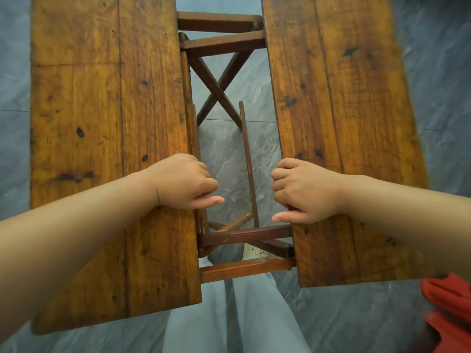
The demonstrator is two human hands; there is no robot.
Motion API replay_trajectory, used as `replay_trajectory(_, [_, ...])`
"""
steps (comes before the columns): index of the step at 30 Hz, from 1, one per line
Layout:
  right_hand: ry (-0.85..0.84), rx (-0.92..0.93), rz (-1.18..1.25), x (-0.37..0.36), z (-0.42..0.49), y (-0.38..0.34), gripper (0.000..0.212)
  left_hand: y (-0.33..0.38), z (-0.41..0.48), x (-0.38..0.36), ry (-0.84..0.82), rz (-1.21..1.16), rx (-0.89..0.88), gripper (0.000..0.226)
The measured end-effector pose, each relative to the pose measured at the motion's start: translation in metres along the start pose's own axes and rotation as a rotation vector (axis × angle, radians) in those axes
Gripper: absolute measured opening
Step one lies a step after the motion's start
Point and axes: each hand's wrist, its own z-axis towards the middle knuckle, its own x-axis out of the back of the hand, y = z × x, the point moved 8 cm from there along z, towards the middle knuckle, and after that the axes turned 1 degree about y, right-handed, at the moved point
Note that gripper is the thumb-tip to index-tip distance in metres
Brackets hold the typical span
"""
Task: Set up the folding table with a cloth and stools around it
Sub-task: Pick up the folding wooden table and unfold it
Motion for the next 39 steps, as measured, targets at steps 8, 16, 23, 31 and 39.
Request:
replay_trajectory(8, [0.119, -0.049, 0.016, -0.011, 0.020, 0.000, 0.063, -0.003, 0.013, -0.014, 0.034, 0.006, 0.022, 0.063])
replay_trajectory(16, [0.086, -0.087, 0.073, -0.033, 0.037, 0.003, 0.062, -0.014, 0.034, -0.034, -0.036, 0.030, -0.040, 0.057])
replay_trajectory(23, [0.041, -0.050, 0.111, -0.046, 0.044, -0.013, 0.053, -0.008, 0.021, -0.058, -0.217, 0.039, -0.138, 0.060])
replay_trajectory(31, [-0.075, 0.084, 0.120, -0.072, 0.049, -0.040, 0.050, 0.010, -0.001, -0.085, -0.310, 0.043, -0.073, 0.057])
replay_trajectory(39, [-0.079, 0.091, 0.054, -0.072, 0.047, -0.021, 0.051, -0.001, 0.012, -0.086, -0.300, 0.111, 0.016, 0.065])
